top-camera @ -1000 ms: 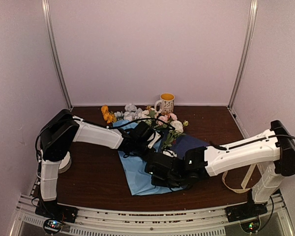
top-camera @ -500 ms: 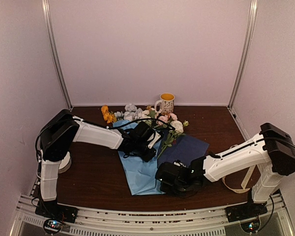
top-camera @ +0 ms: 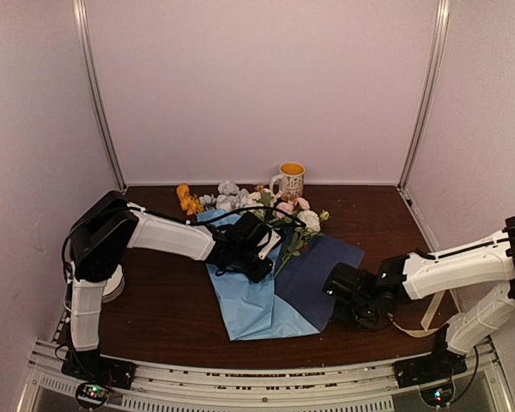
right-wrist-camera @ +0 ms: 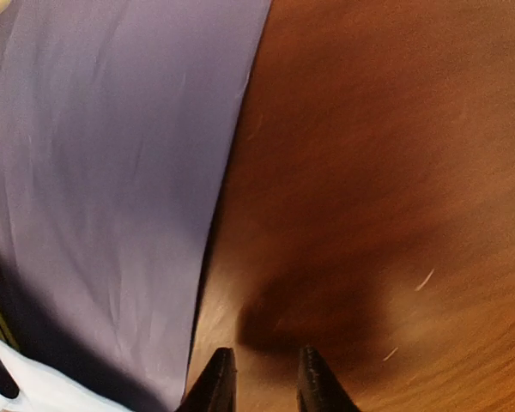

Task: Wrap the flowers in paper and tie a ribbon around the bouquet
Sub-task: Pick up the two-thirds-folded wrapping paper from the center of the board.

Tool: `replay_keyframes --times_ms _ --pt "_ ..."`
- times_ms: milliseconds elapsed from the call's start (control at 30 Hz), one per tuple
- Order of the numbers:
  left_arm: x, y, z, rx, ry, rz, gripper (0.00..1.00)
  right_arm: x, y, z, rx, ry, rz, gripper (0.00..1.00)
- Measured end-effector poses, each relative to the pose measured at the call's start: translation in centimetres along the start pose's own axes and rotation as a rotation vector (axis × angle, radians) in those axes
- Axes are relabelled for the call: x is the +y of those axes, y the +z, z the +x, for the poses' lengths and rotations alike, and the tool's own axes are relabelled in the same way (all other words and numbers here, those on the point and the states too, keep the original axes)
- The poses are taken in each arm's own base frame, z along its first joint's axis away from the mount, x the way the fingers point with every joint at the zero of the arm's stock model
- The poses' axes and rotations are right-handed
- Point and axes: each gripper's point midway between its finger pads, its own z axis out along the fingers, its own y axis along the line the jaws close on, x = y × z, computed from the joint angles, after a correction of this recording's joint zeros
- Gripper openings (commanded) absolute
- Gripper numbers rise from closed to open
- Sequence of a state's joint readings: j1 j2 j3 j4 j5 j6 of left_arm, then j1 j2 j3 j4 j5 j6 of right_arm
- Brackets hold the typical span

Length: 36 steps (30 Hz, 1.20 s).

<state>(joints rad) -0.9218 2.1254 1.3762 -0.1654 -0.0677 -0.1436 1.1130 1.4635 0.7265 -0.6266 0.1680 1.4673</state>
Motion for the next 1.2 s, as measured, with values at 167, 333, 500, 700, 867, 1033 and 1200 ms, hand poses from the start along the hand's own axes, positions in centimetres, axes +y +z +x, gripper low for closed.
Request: replay_keyframes --times_ms 167,333,500,700,867,1033,1200 --pt "0.0 0.0 0.0 0.0 0.002 0.0 0.3 -2.0 -0.6 -8.0 -0.068 0.138 -0.043 0.93" --pt "0.0 0.0 0.0 0.0 0.003 0.0 0.3 -5.0 -0.1 -14.8 -0.117 0.233 -0.026 0.96" --pt "0.0 0.0 0.0 0.0 0.004 0.0 0.3 -4.3 1.9 -17.1 -0.067 0.21 -0.034 0.96" --pt "0.0 0.0 0.0 0.002 0.005 0.0 0.3 -0.5 4.3 -17.6 -0.008 0.171 -0.151 0.99" --pt "0.0 0.0 0.0 0.002 0.007 0.0 0.3 3.7 4.6 -19.0 -0.023 0.168 -0.329 0.98" --pt "0.0 0.0 0.0 0.002 0.008 0.0 0.3 7.4 4.5 -18.8 0.008 0.149 -0.479 0.97" --pt "0.0 0.0 0.0 0.004 0.008 0.0 0.3 9.7 4.1 -17.7 0.05 0.125 -0.565 0.88"
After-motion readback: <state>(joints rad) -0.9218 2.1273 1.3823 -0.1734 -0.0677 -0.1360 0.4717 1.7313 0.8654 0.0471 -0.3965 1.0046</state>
